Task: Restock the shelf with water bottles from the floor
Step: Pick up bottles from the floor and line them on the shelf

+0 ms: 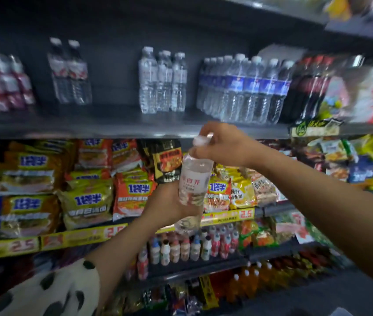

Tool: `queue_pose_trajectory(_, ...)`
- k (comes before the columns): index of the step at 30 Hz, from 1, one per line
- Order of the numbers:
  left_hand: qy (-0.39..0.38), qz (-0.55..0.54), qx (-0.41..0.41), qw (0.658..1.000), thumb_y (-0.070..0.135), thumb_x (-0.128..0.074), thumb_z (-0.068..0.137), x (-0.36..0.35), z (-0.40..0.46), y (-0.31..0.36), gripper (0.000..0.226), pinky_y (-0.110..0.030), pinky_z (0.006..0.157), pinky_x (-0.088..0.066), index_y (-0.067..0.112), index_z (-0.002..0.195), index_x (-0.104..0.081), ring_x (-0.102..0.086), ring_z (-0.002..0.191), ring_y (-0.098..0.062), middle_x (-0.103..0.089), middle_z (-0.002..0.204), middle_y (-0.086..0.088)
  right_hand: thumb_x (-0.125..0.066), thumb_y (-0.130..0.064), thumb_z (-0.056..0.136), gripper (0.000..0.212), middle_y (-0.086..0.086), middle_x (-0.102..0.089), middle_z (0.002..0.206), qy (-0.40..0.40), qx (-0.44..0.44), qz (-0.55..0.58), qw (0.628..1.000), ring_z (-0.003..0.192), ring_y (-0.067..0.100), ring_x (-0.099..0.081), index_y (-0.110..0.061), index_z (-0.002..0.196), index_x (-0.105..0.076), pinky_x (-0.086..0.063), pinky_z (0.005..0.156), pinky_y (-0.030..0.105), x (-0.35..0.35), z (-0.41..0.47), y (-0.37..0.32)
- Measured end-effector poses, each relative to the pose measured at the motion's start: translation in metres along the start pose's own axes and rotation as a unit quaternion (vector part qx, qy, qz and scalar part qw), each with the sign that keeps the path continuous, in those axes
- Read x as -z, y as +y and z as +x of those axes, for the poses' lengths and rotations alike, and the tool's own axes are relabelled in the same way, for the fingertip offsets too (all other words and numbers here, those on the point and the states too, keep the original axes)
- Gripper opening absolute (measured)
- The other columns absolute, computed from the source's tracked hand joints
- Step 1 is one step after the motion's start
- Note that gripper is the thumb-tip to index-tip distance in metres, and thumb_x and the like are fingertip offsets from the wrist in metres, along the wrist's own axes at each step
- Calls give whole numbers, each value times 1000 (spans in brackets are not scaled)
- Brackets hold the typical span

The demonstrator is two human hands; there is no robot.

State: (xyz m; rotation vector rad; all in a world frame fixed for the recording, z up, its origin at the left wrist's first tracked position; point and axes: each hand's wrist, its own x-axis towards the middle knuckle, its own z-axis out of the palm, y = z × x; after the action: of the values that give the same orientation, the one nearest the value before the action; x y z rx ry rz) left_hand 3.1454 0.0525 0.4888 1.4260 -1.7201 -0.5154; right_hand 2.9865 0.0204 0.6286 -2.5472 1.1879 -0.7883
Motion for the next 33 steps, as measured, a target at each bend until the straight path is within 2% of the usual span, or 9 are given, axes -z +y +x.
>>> queue_pose_trajectory(5, 94, 164, -14, 982, 56, -75, 55, 45, 37, 66, 42, -24, 61, -49, 29, 87, -68, -65, 75, -11, -67, 78, 11, -55, -71, 76, 59, 5, -59, 91, 105, 3, -158, 982, 83, 26, -58, -14, 93, -53, -51, 71, 39, 47, 31, -33)
queue_pose_trajectory(10, 110, 165, -28, 980, 61, -79, 56, 89, 82, 110, 51, -30, 76, -55, 28, 94, -71, -66, 85, -12, -72, 93, 10, -50, -56, 86, 47, 7, -58, 89, 181, 50, -214, 959, 83, 31, -56, -10, 84, -57, -40, 66, 33, 103, 91, -50)
queue_pose_trajectory(14, 107, 115, -42, 987, 56, -83, 57, 115, 126, 124, 46, -30, 81, -55, 29, 93, -71, -67, 84, -5, -73, 90, 13, -48, -50, 87, 39, 7, -57, 91, 207, 70, -196, 956, 84, 30, -55, -12, 86, -56, -37, 68, 32, 131, 145, -43)
queue_pose_trajectory(20, 76, 57, 2, 995, 41, -86, 63, 135, 202, 90, 46, -39, 82, -58, 17, 97, -67, -70, 88, -15, -73, 92, 1, -47, -46, 87, 39, 9, -58, 89, 201, 101, -189, 956, 81, 32, -54, -9, 87, -58, -36, 67, 32, 126, 235, -5)
queue_pose_trajectory(23, 106, 90, 54, 989, 44, -86, 63, 145, 238, 62, 56, -32, 77, -57, 14, 103, -61, -65, 93, -15, -66, 99, 1, -46, -45, 88, 39, 8, -59, 90, 188, 111, -187, 958, 82, 30, -56, -9, 92, -60, -39, 67, 34, 114, 279, 15)
queue_pose_trajectory(25, 142, 126, 69, 979, 39, -85, 66, 154, 260, 43, 46, -30, 82, -52, 19, 100, -61, -63, 96, -15, -64, 98, 5, -45, -44, 89, 39, 8, -58, 89, 173, 115, -199, 958, 80, 29, -54, -8, 93, -61, -37, 67, 33, 103, 308, 28)
queue_pose_trajectory(27, 179, 150, 86, 968, 31, -82, 72, 162, 281, 24, 48, -26, 83, -45, 15, 112, -61, -60, 103, -17, -63, 107, 2, -45, -43, 90, 39, 9, -58, 88, 160, 124, -208, 957, 79, 29, -53, -8, 91, -60, -37, 67, 33, 91, 335, 40)
queue_pose_trajectory(30, 222, 178, 134, 949, 31, -83, 71, 171, 311, -2, 73, -33, 93, -47, 4, 129, -47, -54, 118, -26, -55, 130, -10, -45, -45, 91, 37, 8, -55, 85, 143, 133, -215, 957, 77, 28, -51, -10, 86, -55, -35, 66, 32, 74, 376, 56)
queue_pose_trajectory(33, 205, 166, 170, 949, 29, -84, 67, 176, 340, -27, 68, -37, 93, -49, 6, 121, -49, -56, 113, -26, -57, 124, -9, -45, -47, 93, 34, 5, -52, 87, 127, 142, -216, 958, 79, 26, -49, -14, 88, -52, -35, 67, 32, 59, 409, 66)
